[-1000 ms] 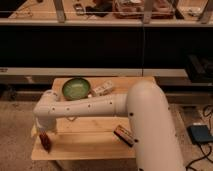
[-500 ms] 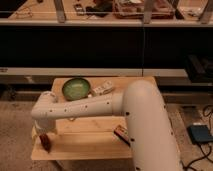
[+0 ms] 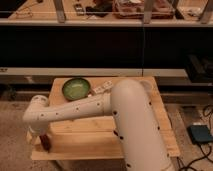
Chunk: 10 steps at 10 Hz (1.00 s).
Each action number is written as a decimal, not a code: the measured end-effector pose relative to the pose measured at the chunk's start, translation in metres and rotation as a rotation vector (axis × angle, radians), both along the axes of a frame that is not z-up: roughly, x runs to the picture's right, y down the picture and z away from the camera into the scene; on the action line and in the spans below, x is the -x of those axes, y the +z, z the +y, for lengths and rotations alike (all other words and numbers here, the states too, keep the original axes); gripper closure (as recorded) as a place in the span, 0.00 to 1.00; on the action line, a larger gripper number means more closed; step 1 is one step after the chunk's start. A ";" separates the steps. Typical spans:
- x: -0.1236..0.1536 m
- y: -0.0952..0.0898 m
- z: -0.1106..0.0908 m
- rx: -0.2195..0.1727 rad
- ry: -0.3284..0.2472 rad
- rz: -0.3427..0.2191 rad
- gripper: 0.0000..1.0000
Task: Drag the pepper across the table
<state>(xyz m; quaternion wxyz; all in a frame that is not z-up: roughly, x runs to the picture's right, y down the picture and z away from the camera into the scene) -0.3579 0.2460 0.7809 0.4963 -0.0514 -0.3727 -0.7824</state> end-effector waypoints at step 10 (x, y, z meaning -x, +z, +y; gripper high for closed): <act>-0.009 0.014 0.002 0.003 -0.011 0.003 0.67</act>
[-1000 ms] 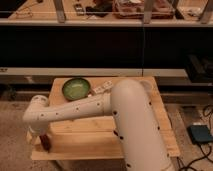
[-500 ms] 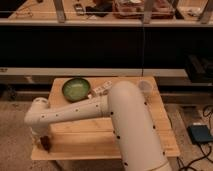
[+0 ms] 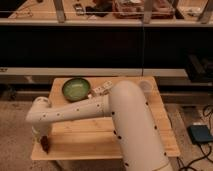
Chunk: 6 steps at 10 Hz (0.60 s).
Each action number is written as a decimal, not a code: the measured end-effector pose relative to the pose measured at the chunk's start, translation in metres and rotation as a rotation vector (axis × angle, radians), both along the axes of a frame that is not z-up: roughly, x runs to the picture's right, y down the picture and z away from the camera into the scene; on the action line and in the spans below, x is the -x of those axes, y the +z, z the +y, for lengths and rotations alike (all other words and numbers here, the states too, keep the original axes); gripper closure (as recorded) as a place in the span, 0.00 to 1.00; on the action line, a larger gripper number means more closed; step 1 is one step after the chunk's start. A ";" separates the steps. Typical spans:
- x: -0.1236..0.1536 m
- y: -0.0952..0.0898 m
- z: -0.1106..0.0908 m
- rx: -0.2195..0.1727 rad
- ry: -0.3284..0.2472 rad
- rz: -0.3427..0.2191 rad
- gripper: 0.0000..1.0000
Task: Drag the pepper across the table
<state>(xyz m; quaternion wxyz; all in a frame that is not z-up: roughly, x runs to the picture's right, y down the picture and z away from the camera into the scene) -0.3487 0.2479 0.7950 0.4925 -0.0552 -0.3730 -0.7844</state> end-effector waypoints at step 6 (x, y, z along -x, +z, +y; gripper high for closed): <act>-0.019 0.003 -0.006 0.014 0.049 0.026 0.67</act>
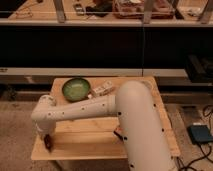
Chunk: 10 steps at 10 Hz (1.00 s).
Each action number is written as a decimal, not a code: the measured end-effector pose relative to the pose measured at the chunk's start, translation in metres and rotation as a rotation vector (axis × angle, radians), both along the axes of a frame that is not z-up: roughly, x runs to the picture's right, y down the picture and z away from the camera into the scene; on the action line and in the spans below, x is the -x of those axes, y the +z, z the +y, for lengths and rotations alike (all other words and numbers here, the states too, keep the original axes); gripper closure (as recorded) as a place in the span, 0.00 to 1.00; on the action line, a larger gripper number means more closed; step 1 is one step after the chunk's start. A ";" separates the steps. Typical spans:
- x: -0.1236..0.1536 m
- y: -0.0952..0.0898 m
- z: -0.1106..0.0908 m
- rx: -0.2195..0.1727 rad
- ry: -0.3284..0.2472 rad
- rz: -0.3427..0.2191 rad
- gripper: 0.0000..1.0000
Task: Drag the pepper across the table
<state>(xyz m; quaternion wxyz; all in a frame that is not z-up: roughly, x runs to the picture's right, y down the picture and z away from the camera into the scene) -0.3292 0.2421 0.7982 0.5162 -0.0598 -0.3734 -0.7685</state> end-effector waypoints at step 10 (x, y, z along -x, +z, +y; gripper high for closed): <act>-0.048 0.025 -0.016 0.018 0.054 0.071 0.67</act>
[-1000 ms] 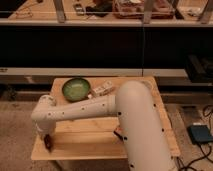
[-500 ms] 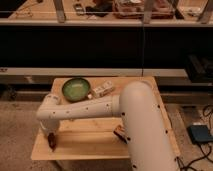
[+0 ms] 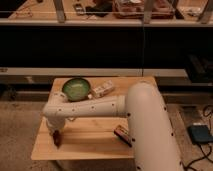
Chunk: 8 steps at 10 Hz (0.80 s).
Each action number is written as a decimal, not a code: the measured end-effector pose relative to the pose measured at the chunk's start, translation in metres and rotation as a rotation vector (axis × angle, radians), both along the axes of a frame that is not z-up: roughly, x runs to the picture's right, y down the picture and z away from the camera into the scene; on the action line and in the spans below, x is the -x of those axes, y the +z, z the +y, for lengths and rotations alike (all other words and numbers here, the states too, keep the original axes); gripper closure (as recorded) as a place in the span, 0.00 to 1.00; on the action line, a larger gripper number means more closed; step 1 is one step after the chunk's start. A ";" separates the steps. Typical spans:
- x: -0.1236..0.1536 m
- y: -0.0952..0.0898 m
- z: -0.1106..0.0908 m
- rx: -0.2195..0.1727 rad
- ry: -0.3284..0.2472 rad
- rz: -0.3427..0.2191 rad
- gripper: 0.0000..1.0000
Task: Drag the pepper across the table
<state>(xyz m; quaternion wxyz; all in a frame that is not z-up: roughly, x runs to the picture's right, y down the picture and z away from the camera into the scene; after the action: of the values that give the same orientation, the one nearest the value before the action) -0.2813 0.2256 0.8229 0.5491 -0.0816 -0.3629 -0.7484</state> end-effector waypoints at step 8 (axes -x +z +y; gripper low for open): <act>-0.049 0.013 -0.020 -0.003 0.066 0.065 0.88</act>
<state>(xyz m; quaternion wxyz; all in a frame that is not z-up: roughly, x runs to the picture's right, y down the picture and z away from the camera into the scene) -0.2326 0.2052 0.8360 0.5851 -0.0933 -0.3462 -0.7274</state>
